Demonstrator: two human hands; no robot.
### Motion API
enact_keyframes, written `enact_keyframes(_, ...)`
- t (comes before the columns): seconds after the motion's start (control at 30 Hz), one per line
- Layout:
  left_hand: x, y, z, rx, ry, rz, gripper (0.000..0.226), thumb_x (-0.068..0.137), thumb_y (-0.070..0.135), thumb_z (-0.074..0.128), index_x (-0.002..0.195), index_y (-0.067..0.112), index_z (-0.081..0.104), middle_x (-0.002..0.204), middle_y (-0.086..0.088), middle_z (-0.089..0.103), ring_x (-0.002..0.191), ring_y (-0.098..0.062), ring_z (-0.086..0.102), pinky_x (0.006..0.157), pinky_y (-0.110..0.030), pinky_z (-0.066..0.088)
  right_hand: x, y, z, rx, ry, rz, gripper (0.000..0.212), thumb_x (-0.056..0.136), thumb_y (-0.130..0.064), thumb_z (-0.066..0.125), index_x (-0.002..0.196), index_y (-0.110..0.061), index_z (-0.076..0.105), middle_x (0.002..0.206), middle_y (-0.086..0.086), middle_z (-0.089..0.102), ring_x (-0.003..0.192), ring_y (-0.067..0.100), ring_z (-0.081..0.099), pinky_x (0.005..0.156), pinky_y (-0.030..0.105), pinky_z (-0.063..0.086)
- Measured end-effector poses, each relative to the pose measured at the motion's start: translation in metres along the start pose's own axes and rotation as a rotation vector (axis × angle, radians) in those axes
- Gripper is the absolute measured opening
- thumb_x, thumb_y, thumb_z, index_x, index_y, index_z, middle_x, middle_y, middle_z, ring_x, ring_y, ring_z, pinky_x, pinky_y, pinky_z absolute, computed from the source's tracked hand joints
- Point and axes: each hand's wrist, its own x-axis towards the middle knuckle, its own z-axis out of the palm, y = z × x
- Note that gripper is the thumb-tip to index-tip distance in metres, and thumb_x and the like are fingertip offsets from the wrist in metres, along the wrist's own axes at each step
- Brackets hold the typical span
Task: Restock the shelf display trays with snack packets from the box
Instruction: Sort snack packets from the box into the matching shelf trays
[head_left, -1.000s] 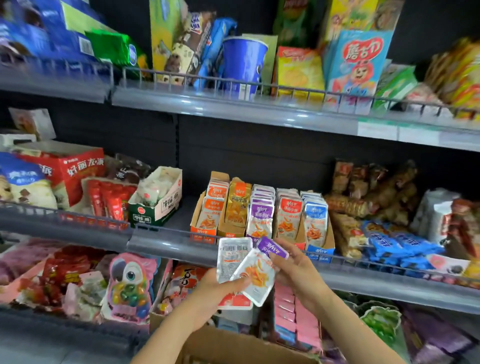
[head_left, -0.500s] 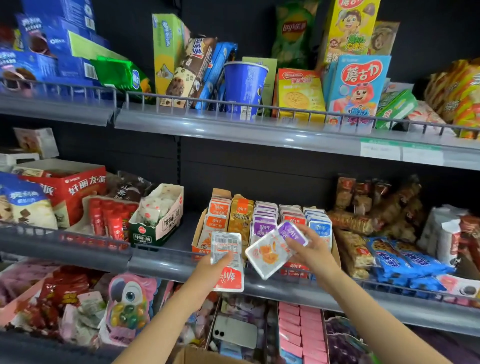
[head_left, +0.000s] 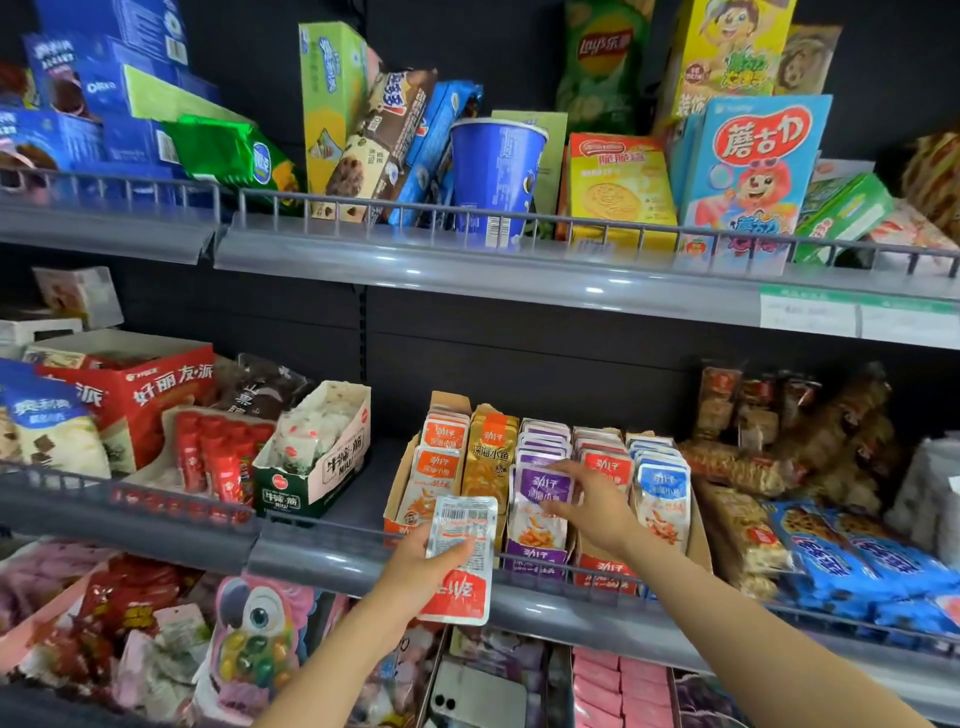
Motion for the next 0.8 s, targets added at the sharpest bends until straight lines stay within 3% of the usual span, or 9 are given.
enact_keyframes(0.23,-0.005,0.007,0.013,-0.06,-0.013,-0.019,0.064,0.061,0.049,0.079,0.115,0.038,0.047,0.107,0.004,0.064,0.095,-0.017,0.064,0.079,-0.033,0.054,-0.009,0.004,0.003,-0.05,0.141,0.003,0.063,0.08,-0.037,0.072,0.134,-0.025,0.042,0.14,-0.002,0.039,0.12,0.017,0.05,0.096,0.034,0.05)
enact_keyframes(0.3,-0.008,0.012,0.017,-0.116,-0.05,-0.045,0.074,0.051,0.053,0.08,0.115,0.04,0.044,0.11,0.003,0.061,0.099,-0.019,0.06,0.085,-0.038,0.053,-0.018,-0.001,-0.002,0.02,0.184,-0.024,0.058,0.082,-0.04,0.068,0.132,-0.026,0.043,0.138,-0.004,0.04,0.118,0.014,0.049,0.095,0.03,0.047)
enact_keyframes(0.37,-0.012,0.017,0.024,-0.167,-0.089,-0.064,0.07,0.057,0.051,0.077,0.117,0.034,0.046,0.106,-0.001,0.06,0.093,-0.017,0.06,0.075,-0.033,0.054,-0.036,-0.013,-0.006,0.156,0.197,-0.043,0.038,0.086,-0.037,0.064,0.119,-0.024,0.051,0.125,-0.006,0.05,0.102,0.01,0.054,0.085,0.019,0.045)
enact_keyframes(0.43,-0.016,0.023,0.031,-0.276,-0.105,-0.036,0.057,0.069,0.046,0.07,0.116,0.02,0.05,0.084,-0.002,0.057,0.068,-0.012,0.055,0.054,-0.023,0.046,-0.061,-0.027,-0.004,0.358,0.121,0.014,0.024,0.088,-0.038,0.059,0.1,-0.017,0.056,0.103,-0.003,0.06,0.084,0.012,0.057,0.074,0.017,0.049)
enact_keyframes(0.47,-0.018,0.026,0.036,-0.353,-0.103,-0.009,0.051,0.073,0.044,0.066,0.112,0.015,0.052,0.072,0.0,0.053,0.059,-0.01,0.049,0.051,-0.022,0.041,-0.073,-0.033,-0.001,0.461,0.033,0.092,0.03,0.087,-0.043,0.056,0.095,-0.015,0.056,0.095,0.0,0.062,0.077,0.013,0.058,0.07,0.021,0.051)
enact_keyframes(0.57,-0.025,0.037,0.05,-0.493,-0.082,0.11,0.025,0.086,0.038,0.051,0.092,0.014,0.057,0.06,0.005,0.052,0.059,-0.01,0.049,0.063,-0.027,0.04,-0.099,-0.041,0.008,0.783,-0.299,0.401,0.051,0.083,-0.06,0.051,0.096,-0.012,0.057,0.097,0.008,0.067,0.07,0.016,0.061,0.054,0.024,0.047)
enact_keyframes(0.63,-0.031,0.039,0.058,-0.405,-0.083,0.151,0.029,0.092,0.045,0.043,0.088,0.023,0.063,0.081,0.001,0.065,0.081,-0.013,0.06,0.085,-0.035,0.044,-0.109,-0.043,0.01,0.967,-0.449,0.518,0.055,0.086,-0.062,0.047,0.102,-0.011,0.06,0.099,0.008,0.07,0.071,0.017,0.064,0.054,0.023,0.047)
enact_keyframes(0.7,-0.038,0.04,0.065,-0.258,-0.131,0.143,0.041,0.091,0.06,0.034,0.103,0.036,0.063,0.113,-0.002,0.064,0.11,-0.02,0.057,0.103,-0.045,0.038,-0.115,-0.049,0.005,1.142,-0.477,0.55,0.051,0.088,-0.054,0.05,0.112,-0.01,0.061,0.103,0.008,0.071,0.074,0.015,0.067,0.055,0.022,0.051)
enact_keyframes(0.8,-0.046,0.042,0.071,-0.168,-0.196,0.166,0.056,0.084,0.063,0.036,0.124,0.027,0.051,0.122,-0.002,0.06,0.114,-0.017,0.055,0.101,-0.039,0.04,-0.118,-0.054,0.0,1.384,-0.342,0.529,0.028,0.083,-0.026,0.064,0.106,-0.009,0.065,0.092,0.005,0.073,0.071,0.012,0.069,0.058,0.021,0.056)
